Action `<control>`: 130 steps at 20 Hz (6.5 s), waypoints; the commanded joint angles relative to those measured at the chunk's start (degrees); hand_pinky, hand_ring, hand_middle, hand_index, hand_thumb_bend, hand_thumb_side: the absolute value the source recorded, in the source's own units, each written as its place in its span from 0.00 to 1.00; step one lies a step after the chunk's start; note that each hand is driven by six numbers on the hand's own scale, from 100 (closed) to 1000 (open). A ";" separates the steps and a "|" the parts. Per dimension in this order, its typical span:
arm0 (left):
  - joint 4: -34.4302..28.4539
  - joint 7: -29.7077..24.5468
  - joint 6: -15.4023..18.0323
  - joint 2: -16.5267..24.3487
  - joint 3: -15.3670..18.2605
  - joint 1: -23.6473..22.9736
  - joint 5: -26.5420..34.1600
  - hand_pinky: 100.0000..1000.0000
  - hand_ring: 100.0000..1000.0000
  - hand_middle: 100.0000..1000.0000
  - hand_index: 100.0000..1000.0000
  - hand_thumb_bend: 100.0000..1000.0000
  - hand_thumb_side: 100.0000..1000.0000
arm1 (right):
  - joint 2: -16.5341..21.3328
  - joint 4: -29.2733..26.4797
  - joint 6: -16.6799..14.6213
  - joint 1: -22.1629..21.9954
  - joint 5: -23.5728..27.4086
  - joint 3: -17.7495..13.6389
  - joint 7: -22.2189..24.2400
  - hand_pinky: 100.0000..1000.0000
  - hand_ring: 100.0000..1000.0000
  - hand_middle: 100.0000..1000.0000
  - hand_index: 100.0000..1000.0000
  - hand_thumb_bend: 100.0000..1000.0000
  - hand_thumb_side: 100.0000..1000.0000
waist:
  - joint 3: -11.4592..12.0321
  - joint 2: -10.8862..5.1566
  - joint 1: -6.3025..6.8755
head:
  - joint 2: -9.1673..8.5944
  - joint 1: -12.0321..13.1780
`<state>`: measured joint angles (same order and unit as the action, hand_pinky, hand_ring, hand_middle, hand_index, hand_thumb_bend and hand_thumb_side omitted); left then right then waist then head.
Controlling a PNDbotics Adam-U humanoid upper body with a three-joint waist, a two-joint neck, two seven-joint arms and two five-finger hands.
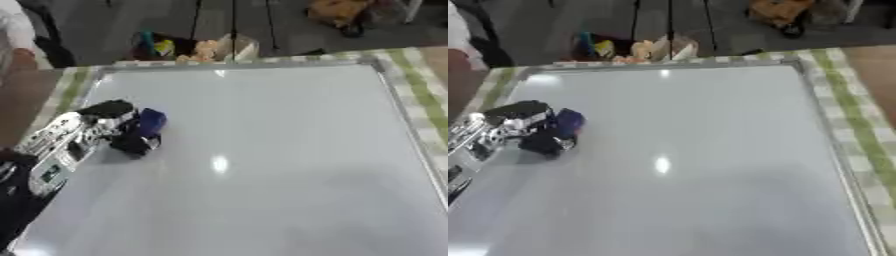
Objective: Wipe the whiteboard clean with a brush.
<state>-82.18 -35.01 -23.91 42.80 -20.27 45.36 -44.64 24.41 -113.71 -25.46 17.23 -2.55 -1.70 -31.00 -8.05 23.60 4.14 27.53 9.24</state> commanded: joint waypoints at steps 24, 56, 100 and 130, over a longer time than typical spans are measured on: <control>6.72 0.54 -2.43 1.46 5.15 1.43 -1.30 0.38 0.53 0.41 0.67 0.00 0.58 | 0.93 -0.89 -0.61 0.21 0.09 -0.36 -0.50 0.63 0.54 0.44 0.66 0.00 0.77 | 0.27 -1.51 -0.43 | 0.56 0.07; -3.97 -6.06 1.23 1.92 -0.73 1.97 1.04 0.37 0.52 0.40 0.66 0.00 0.59 | 0.97 -0.89 -0.13 0.46 0.74 -0.18 0.03 0.63 0.54 0.44 0.66 0.00 0.77 | 0.25 -1.85 -0.28 | 0.47 0.99; 9.46 -1.79 -1.02 0.63 5.69 3.30 -7.26 0.38 0.52 0.40 0.65 0.00 0.57 | 0.52 -0.89 0.34 0.30 0.57 -0.05 -0.12 0.64 0.54 0.44 0.66 0.00 0.76 | 0.57 -1.70 -0.30 | 0.05 0.97; -0.50 -7.81 2.85 1.73 0.30 3.02 -3.86 0.38 0.52 0.40 0.64 0.00 0.58 | 0.76 -0.89 0.59 0.56 1.37 0.02 0.36 0.64 0.54 0.44 0.66 0.00 0.76 | 0.35 -2.06 0.03 | -0.33 1.42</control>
<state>-81.33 -42.18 -20.89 42.36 -19.92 47.80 -48.77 24.40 -113.71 -24.80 17.21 -1.41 -1.37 -30.79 -7.71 23.20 4.32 27.83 10.49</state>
